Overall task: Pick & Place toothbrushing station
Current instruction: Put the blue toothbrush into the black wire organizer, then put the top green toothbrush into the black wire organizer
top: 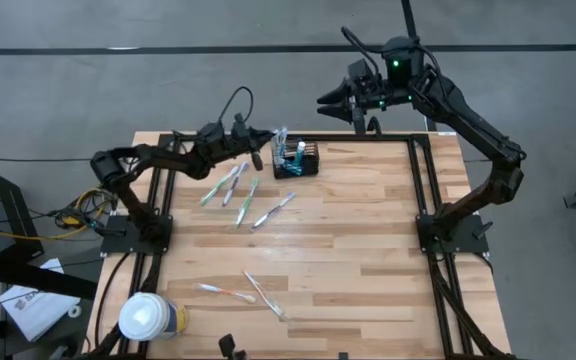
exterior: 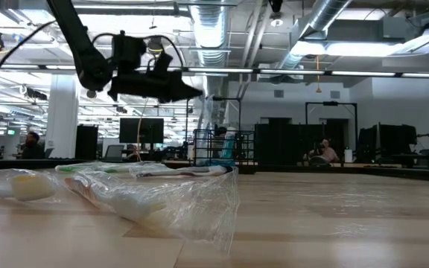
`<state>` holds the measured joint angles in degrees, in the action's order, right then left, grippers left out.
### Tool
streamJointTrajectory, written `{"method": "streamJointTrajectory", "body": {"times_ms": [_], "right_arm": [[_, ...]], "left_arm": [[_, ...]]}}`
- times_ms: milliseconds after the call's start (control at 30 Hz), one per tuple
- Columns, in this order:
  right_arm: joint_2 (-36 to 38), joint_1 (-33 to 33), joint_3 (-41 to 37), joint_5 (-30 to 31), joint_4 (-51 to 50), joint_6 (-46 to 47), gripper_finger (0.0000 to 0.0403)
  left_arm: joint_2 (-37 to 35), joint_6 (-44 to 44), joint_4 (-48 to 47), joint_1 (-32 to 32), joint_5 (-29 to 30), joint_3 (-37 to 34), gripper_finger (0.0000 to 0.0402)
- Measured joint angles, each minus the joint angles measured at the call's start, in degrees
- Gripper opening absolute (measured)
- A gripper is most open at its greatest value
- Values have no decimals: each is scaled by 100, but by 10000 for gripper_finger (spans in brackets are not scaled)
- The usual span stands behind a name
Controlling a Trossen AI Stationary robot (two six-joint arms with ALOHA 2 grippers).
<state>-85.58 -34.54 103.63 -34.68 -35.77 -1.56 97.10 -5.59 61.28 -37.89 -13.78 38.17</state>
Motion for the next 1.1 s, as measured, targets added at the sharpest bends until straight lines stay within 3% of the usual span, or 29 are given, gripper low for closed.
{"method": "streamJointTrajectory", "body": {"times_ms": [233, 467, 633, 933, 1100], "right_arm": [[0, 41, 0, 0, -129, -59, 133], [0, 41, -2, -2, -302, -145, 133], [0, 41, -2, 0, -302, -149, 133], [0, 41, -2, 0, -293, -195, 133], [0, 41, -2, 0, -285, -195, 133]], "left_arm": [[615, 161, 473, 121, 30, 22, 1], [634, 172, 626, 83, -125, 4, 18], [640, 455, 364, 64, -128, -9, 82], [645, 700, 408, 64, -60, -9, 256], [369, 757, 397, 64, 148, -9, 298]]}}
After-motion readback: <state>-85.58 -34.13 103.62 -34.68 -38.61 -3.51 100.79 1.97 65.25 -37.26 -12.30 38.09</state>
